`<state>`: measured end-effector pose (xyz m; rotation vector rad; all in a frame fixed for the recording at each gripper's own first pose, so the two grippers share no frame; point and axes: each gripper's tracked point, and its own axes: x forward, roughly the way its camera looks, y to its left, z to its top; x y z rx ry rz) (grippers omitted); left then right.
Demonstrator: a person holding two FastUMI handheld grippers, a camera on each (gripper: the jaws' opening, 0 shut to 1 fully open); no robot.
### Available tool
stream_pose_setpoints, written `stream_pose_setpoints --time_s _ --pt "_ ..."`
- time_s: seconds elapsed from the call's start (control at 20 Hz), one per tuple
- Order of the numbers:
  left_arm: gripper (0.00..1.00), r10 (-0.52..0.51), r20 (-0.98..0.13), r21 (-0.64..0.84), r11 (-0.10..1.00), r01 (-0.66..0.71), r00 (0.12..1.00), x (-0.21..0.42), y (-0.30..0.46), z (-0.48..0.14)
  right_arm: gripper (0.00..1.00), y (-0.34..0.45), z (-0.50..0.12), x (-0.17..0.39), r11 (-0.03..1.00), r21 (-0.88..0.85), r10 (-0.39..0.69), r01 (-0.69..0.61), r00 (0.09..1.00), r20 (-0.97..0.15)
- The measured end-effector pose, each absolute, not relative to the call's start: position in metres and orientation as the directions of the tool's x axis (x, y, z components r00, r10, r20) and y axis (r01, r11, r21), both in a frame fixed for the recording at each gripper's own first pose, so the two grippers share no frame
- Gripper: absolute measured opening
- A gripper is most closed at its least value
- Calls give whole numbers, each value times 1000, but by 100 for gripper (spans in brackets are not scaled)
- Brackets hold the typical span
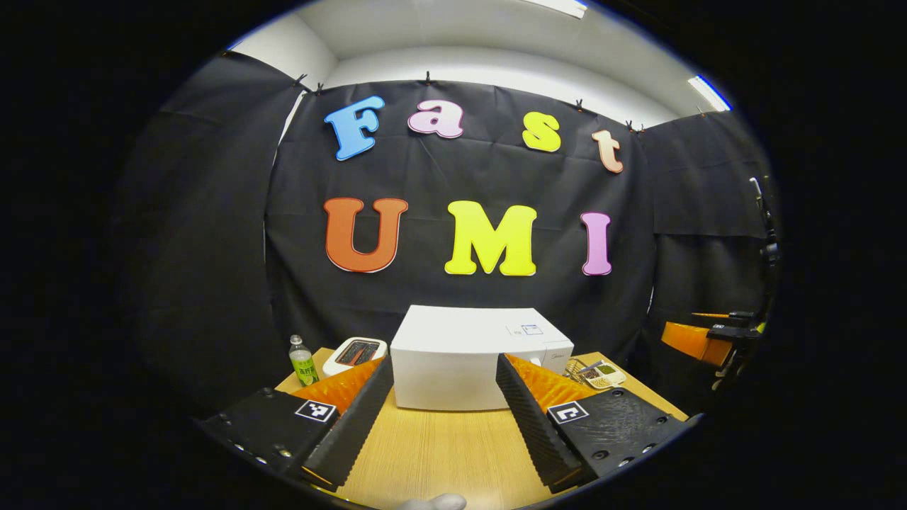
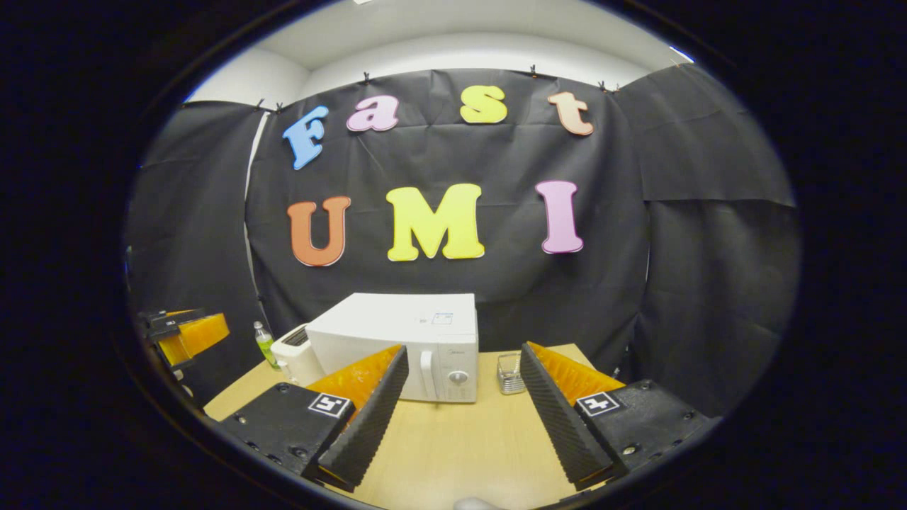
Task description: Open the microwave oven with the left hand, put the food in, and close the microwave oven.
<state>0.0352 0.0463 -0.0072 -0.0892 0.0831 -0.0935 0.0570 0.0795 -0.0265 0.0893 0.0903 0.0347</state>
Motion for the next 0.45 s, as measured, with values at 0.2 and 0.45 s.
stream_pose_setpoints --time_s 0.2,0.45 --pt "93 -101 -72 -81 992 95 992 43 39 -1 100 68 -25 57 995 95 33 -24 995 -95" --pt "93 -107 -85 -84 991 100 991 44 35 -3 92 58 -21 56 995 99 7 1 997 -81"
